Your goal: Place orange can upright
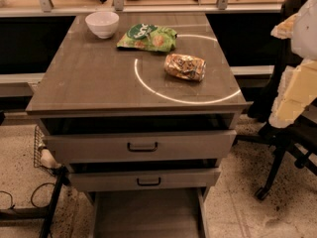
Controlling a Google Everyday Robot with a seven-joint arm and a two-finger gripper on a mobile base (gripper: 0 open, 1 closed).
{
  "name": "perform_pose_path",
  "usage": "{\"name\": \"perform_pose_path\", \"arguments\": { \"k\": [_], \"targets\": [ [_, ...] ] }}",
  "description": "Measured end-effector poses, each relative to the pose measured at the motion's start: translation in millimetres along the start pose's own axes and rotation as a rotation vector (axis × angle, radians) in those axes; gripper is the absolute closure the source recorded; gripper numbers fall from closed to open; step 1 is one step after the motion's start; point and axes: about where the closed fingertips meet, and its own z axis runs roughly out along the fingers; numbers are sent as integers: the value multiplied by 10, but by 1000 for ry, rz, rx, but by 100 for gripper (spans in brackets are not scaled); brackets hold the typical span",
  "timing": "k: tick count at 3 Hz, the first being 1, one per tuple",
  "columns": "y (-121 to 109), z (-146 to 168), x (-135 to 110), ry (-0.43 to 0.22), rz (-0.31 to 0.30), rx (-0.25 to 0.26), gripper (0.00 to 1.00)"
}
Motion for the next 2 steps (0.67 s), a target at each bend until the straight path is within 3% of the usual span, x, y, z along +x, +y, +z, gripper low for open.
{"name": "perform_pose_path", "arguments": {
  "k": [1,2],
  "targets": [
    [-1,0,-1,0,0,0,0],
    [-247,-17,-220,-6,40,49,0]
  ]
}}
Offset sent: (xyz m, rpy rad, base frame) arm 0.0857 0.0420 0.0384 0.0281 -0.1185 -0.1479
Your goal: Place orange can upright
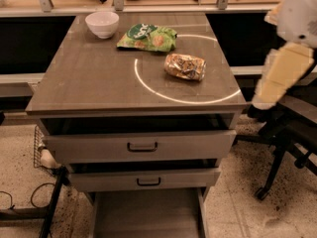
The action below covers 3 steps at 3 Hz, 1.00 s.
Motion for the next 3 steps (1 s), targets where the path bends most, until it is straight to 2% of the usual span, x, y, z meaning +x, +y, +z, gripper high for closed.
{"name": "perform_pose_path", "arguments": {
  "k": [2,3],
  "targets": [
    [-734,33,-642,-30,105,95,0],
    [-937,131,-933,-28,112,104,0]
  ]
}}
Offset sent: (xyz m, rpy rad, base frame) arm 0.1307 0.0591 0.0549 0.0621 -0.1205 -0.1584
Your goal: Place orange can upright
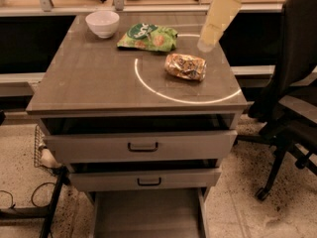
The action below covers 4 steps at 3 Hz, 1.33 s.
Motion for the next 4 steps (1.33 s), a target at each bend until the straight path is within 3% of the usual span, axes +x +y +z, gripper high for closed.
{"name": "perform_pose_path", "arguments": {
  "k": [2,3,4],
  "targets": [
    [145,604,-499,46,-75,-64,0],
    [188,1033,-645,99,-81,-93,0],
    [188,1036,-647,99,-82,-93,0]
  ]
}}
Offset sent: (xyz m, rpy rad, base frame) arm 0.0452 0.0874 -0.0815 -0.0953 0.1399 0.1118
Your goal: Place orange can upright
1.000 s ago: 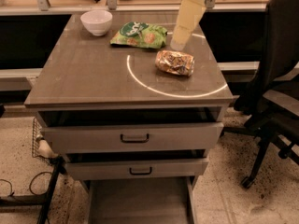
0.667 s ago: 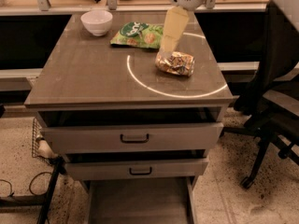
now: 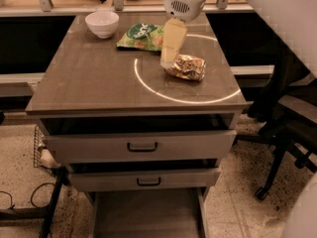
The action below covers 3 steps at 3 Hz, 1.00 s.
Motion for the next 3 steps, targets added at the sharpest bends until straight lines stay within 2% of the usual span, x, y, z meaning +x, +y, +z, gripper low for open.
{"name": "perform_pose_path", "arguments": {
  "k": [1,2,3],
  "targets": [
    [-39,-1,-43,9,9,21,0],
    [-114,125,-31,65,21,33,0],
    [-212,345,84,144,42,23,0]
  ]
}}
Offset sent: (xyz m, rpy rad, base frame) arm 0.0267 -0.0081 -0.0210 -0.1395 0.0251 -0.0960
